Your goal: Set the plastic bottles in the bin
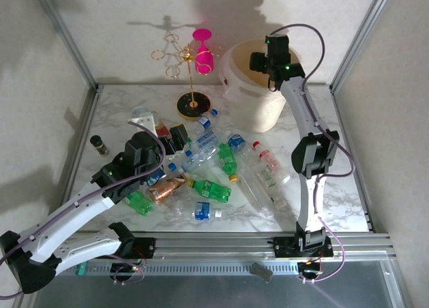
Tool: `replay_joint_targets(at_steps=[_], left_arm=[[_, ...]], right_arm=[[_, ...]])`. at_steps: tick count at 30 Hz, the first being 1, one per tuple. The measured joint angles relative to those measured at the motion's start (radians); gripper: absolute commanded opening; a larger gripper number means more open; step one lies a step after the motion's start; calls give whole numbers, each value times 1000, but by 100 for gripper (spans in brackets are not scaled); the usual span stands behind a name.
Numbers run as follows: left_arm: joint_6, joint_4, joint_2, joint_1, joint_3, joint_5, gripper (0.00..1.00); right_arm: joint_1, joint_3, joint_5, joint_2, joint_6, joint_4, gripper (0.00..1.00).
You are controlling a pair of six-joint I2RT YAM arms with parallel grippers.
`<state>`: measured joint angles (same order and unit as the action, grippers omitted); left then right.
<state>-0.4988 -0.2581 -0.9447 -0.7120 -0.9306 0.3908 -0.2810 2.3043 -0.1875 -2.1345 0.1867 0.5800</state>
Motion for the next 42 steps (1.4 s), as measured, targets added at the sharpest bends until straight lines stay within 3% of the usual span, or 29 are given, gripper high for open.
replay_joint_targets(at_steps=[8,13,18,24,33,42], left_arm=[[-211,-154,56,6,34,14,100],[-388,-376,108,133,56,25,100],[-481,-557,112,340,70,-25,100],[-544,-652,116,436,201,-89,100],[-620,-689,93,488,272,-144,96],[-689,-653,71,500,396,-168,87]], right_arm=[[-99,-332,16,483,98,-107,71],[-152,-608,50,730,164,-179,71],[-154,-821,37,806,221,-168,71],[-154,-974,42,881,252,-157,71],[-154,-1035,53,1044,256,-178,72],[-154,-1067,54,1085,255,-177,72]])
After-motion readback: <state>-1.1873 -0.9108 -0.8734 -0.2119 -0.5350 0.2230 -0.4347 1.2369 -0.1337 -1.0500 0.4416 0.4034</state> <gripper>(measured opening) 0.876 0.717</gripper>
